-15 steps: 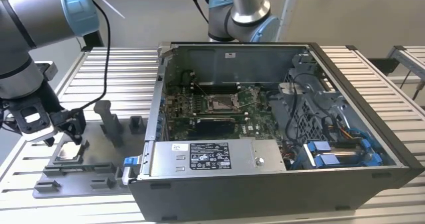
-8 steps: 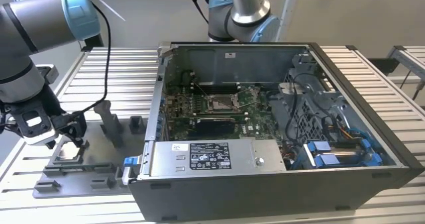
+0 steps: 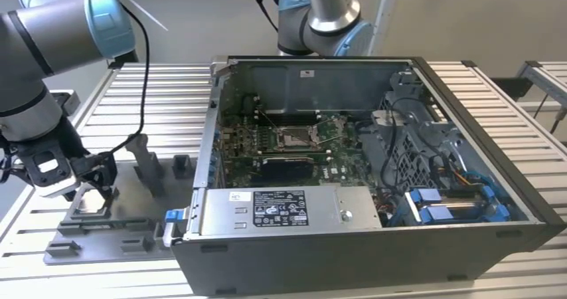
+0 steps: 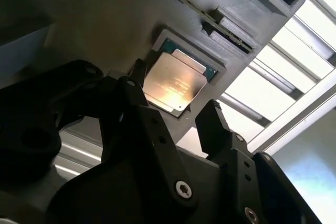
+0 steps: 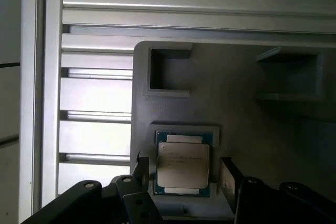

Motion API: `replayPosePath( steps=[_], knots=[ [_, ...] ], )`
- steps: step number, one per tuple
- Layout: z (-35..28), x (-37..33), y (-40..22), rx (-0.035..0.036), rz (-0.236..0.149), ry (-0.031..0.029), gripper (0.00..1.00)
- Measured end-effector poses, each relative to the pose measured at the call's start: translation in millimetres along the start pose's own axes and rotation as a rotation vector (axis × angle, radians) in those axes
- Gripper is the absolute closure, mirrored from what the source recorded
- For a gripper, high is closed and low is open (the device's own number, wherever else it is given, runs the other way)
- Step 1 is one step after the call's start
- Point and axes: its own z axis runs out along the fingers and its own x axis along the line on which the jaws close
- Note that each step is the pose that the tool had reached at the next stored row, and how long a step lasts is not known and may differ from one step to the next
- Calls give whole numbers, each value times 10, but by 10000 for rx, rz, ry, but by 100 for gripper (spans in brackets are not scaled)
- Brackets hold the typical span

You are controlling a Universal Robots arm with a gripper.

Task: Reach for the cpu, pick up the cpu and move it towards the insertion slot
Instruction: 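Pick up the cpu and move it towards the insertion slot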

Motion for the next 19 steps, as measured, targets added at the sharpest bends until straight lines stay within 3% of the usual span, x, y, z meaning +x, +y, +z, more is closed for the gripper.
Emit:
replayPosePath(
  steps=[19],
  knots=[
    [135,1,-5,1,0,1,0]
  ],
)
